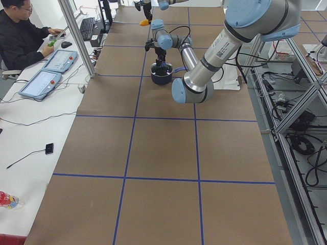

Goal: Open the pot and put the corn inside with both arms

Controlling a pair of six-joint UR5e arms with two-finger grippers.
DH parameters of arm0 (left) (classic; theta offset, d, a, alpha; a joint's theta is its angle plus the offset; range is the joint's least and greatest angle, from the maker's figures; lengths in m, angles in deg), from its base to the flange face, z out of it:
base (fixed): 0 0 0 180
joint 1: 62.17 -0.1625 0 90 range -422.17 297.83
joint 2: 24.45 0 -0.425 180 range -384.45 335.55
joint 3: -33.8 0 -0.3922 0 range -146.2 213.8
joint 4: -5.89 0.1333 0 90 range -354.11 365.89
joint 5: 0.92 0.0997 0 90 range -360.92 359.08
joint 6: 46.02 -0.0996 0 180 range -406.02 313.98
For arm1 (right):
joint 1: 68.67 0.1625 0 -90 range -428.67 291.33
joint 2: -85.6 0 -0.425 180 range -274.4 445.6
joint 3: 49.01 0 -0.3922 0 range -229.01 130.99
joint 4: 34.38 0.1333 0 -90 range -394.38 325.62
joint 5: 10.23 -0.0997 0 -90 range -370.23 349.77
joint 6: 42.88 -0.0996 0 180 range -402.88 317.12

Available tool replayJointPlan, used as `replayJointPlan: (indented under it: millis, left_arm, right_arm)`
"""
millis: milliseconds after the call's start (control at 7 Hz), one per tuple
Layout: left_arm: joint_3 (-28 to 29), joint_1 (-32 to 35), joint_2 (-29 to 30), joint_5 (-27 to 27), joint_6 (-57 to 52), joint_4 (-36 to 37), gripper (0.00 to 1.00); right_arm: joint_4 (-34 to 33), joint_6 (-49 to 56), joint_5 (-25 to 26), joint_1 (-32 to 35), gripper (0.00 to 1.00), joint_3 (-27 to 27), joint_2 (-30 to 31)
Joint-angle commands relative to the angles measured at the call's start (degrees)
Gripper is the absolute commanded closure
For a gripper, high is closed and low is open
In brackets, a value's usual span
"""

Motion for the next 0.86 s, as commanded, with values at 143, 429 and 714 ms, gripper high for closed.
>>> replayJointPlan:
  millis: [143,429,714]
  left_arm:
    - [0.3,0.0,0.0,0.0,0.3,-0.7,0.26]
    - [0.0,0.0,-0.1,0.0,0.3,-0.6,0.38]
    - [-0.3,0.1,-0.2,0.0,0.5,-0.6,0.45]
  right_arm:
    - [0.0,0.1,0.1,-0.2,0.77,-0.3,0.0]
    - [0.1,0.2,0.2,-0.3,0.77,-0.5,0.2]
    - [0.3,0.2,0.2,-0.3,0.77,-0.5,0.2]
